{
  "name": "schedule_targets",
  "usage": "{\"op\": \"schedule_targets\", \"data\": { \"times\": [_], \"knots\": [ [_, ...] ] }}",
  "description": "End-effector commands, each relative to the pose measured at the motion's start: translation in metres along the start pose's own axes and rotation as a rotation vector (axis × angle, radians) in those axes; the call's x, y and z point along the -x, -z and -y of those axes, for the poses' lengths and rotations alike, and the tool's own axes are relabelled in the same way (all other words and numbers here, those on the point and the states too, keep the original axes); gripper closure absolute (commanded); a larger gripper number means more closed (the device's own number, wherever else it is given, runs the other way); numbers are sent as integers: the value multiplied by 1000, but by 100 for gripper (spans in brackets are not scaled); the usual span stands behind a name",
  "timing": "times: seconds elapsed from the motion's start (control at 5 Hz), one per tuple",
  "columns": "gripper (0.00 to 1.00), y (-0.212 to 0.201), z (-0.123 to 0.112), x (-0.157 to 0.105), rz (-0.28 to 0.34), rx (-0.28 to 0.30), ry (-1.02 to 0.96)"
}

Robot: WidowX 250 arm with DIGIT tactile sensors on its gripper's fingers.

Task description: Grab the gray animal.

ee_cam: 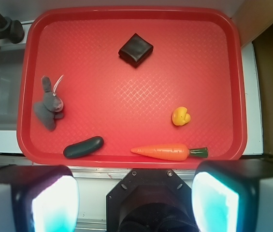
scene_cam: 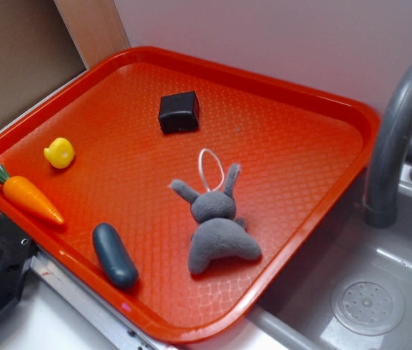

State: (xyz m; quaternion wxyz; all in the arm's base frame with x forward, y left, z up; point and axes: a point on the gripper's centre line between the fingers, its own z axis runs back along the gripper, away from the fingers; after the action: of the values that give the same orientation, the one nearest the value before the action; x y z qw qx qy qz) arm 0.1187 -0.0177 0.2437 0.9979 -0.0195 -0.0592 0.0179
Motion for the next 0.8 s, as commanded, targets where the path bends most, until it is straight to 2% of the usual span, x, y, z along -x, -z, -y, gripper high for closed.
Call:
{"op": "schedule_targets", "data": {
  "times": [0.0,0.2,0.4,0.6],
  "knots": [
    [0,0,0,0,0,0,0],
    [0,5,18,3,42,45,-146],
    [0,14,43,-2,45,19,-211],
    [0,23,75,-11,67,37,-277]
  ]
}}
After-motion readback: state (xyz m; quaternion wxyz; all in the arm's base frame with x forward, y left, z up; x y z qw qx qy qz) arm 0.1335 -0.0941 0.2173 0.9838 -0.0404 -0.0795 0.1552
